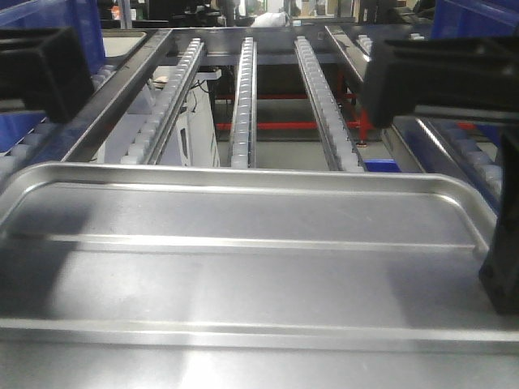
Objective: Grab silver tray and stack on right shelf
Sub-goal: 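Hold the tray in both grippers while the base turns and drives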
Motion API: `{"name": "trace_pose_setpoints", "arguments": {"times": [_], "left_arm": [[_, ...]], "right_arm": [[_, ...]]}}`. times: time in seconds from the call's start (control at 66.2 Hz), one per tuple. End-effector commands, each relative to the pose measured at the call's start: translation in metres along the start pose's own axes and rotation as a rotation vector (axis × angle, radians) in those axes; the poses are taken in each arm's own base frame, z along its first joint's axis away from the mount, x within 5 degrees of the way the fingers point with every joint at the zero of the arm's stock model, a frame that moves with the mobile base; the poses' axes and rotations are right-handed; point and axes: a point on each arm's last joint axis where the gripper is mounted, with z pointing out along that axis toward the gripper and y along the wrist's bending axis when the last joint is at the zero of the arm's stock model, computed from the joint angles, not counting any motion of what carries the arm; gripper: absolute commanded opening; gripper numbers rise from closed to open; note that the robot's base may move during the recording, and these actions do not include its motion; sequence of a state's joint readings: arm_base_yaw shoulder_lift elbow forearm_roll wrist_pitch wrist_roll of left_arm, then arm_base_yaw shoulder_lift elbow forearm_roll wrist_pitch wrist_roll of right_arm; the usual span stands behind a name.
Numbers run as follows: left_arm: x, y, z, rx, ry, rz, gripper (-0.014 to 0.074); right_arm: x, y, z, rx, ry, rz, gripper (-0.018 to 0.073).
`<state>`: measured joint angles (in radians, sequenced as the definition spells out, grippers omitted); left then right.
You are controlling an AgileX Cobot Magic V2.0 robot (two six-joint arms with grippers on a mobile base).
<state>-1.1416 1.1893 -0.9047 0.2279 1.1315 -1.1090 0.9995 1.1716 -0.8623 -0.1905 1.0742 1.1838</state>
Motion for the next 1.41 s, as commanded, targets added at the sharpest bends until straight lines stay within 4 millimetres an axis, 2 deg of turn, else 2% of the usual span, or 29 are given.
{"name": "trace_pose_setpoints", "arguments": {"times": [0.0, 1.39], "left_arm": [[-0.0019, 0.0053, -0.0101, -0.027, -0.031, 0.021, -0.0101], [-0.0019, 0.0053, -0.0101, -0.027, -0.031, 0.021, -0.0101]], "right_arm": [[-0.0068, -0.0036, -0.0108, 0.025, -0.051, -0.009, 0.0056], [-0.0067, -0.0037, -0.0108, 0.026, -0.05, -0.009, 0.0056]]}}
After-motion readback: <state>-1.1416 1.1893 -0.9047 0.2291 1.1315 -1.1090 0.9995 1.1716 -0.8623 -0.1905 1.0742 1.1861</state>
